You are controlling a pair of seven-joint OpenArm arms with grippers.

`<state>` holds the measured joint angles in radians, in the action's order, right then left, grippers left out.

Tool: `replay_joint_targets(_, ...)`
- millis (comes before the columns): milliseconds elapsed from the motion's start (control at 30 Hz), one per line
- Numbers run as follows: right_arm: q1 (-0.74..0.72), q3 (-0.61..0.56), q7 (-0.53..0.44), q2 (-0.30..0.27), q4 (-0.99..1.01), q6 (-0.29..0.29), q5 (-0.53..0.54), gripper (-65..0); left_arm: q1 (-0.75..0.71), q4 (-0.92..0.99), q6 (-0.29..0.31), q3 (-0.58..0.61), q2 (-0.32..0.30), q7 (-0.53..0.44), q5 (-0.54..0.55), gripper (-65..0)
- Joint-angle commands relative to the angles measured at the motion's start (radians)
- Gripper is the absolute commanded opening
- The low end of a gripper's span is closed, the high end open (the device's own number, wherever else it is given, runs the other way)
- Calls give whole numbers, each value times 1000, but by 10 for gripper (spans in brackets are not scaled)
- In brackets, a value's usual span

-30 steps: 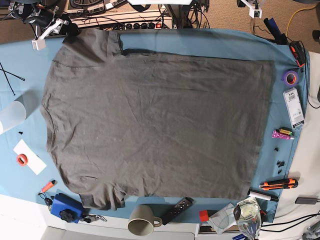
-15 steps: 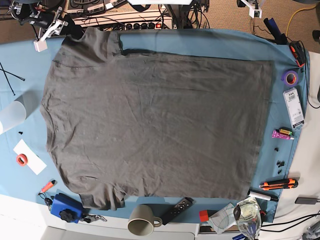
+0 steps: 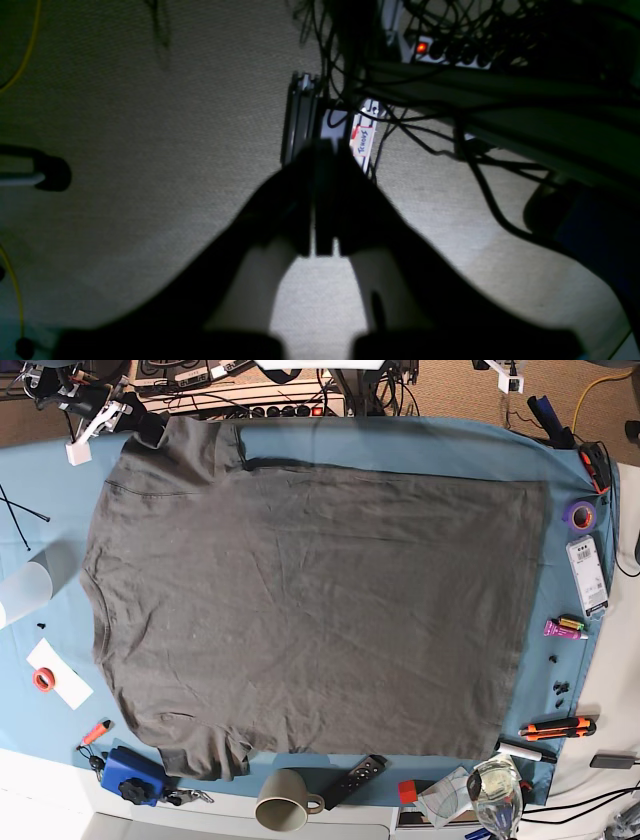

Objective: Fold the T-shirt properly
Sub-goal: 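Move the right gripper to the grey shirt's shoulder and grasp it, then move the left gripper to the other shoulder and grasp it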

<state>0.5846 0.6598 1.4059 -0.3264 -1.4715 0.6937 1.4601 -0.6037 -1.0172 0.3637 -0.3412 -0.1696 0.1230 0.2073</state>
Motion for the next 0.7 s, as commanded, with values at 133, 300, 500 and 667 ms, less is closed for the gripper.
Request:
replay_joint_targets(133,6,9,-10,-14,-13,4,23,-650,-18,-9,10,-2,-8,-6,7,-650)
replay_joint_targets(300,14,10,-10,-14,-14,4,23,-650,-45,-42,109,-3,-8,74,39,-650)
replay_joint_targets(500,20,34,-10,-14,-14,4,23,-650,-193,-264,75,-44,6,125,157,-650)
replay_joint_targets(667,20,77,-10,-14,-15,4,23,-650,-336,-543,135,-155,37,146,247,-650)
